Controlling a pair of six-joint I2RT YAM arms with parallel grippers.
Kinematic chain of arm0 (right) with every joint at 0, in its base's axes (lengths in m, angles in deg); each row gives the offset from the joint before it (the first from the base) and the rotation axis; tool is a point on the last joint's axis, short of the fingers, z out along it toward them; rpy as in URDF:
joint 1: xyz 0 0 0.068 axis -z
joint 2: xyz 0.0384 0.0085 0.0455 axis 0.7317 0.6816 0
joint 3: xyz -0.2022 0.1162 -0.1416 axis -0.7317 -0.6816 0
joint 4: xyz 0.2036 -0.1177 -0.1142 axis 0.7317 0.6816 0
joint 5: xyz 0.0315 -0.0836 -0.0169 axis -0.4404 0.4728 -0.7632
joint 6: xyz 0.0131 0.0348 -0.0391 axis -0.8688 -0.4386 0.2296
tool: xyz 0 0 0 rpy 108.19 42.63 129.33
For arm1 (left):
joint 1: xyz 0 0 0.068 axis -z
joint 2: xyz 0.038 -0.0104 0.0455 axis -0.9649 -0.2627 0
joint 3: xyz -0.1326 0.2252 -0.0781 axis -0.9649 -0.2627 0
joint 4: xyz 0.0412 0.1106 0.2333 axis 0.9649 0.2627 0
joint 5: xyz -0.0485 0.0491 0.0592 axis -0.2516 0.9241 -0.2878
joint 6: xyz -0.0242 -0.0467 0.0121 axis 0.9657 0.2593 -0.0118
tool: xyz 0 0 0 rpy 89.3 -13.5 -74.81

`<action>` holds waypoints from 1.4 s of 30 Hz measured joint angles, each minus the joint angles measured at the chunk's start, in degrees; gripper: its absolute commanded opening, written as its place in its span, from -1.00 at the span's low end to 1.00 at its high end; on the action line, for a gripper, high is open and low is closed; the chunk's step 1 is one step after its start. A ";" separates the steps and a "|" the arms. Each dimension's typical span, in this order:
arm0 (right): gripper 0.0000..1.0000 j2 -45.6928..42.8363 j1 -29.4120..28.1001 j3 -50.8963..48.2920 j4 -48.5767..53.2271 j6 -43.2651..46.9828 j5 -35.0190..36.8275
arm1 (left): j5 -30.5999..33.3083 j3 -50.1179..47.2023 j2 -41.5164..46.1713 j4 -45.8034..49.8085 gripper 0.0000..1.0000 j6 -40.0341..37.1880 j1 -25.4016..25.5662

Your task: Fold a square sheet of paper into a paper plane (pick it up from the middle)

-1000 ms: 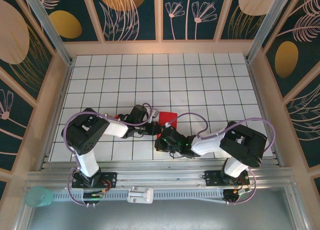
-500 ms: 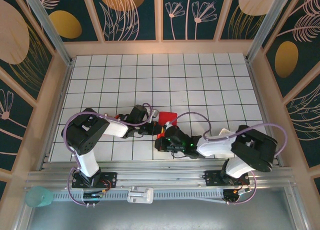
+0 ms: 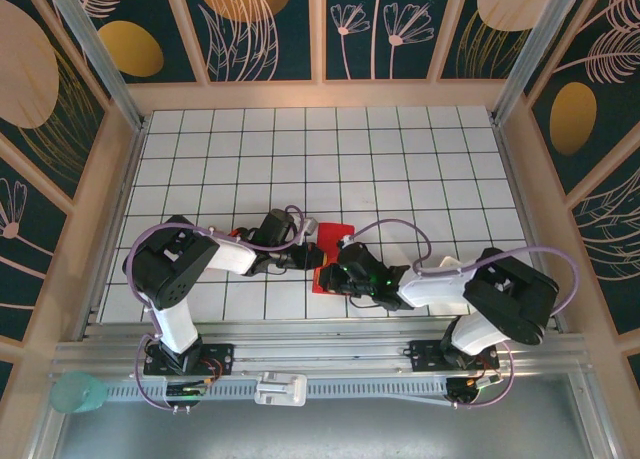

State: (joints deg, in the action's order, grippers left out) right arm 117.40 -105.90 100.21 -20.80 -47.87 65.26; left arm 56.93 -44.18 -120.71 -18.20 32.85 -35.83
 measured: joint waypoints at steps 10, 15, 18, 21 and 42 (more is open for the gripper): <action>-0.94 2.54 1.57 0.20 -0.02 0.63 -0.24 | 0.00 0.00 0.00 0.00 -1.00 -0.02 0.00; -0.94 2.69 1.79 0.20 -0.02 0.68 -0.28 | 0.02 0.00 0.00 0.00 -1.00 -0.02 0.00; -0.95 3.13 1.90 0.20 -0.04 0.68 -0.42 | 0.02 0.00 0.00 0.00 -1.00 -0.09 0.00; -0.95 3.72 1.97 0.20 -0.17 0.66 -0.46 | 0.02 0.00 0.00 0.02 -1.00 -0.46 0.02; -0.94 5.25 -0.63 3.06 2.12 1.18 -1.40 | 0.02 0.00 0.00 0.02 -1.00 -0.87 0.04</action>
State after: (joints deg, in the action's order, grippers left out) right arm 122.65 -106.54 103.27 -18.68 -46.69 63.86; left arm 56.96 -44.18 -120.71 -18.18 31.97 -35.79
